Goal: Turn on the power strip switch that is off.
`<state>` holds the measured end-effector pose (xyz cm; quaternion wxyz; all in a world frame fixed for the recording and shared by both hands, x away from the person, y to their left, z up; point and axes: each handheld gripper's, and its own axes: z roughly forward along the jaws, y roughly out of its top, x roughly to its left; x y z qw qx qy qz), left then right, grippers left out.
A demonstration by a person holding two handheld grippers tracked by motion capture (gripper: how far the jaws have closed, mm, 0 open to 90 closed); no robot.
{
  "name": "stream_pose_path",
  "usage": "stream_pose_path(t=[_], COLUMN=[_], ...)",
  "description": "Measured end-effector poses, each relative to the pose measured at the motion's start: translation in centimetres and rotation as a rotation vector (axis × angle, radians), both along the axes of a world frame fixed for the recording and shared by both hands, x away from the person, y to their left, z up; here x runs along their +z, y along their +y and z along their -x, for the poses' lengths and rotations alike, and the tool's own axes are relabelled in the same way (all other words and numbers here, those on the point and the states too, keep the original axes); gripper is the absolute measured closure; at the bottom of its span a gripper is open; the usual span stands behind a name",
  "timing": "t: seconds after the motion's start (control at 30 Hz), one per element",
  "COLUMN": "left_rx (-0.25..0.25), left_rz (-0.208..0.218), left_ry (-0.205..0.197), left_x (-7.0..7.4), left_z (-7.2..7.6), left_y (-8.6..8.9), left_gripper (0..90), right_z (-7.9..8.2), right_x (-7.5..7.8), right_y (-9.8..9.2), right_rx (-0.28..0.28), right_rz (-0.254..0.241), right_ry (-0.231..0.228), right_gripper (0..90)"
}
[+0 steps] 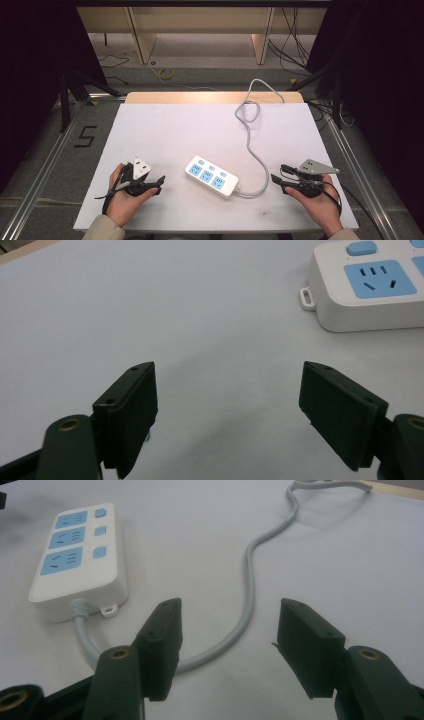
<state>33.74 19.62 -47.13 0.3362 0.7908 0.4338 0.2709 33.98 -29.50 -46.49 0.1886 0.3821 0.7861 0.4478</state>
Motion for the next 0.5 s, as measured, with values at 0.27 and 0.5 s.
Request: stream_pose_path(t=[0.27, 0.5], left_rx=[-0.001, -0.005], left_rz=[0.005, 0.001], left_ry=[0.0, 0.002], left_x=[-0.06, -0.24], left_z=[0.03, -0.04], left_y=[-0.09, -0.39], left_gripper=[23.2, 23.8], right_z=[-0.02, -0.21], right_x=[0.29, 0.89], right_y=[0.18, 0.35], right_rx=[0.013, 0.055], right_rz=[0.025, 0.086], right_ry=[0.007, 0.031], right_gripper=[51.4, 83.1])
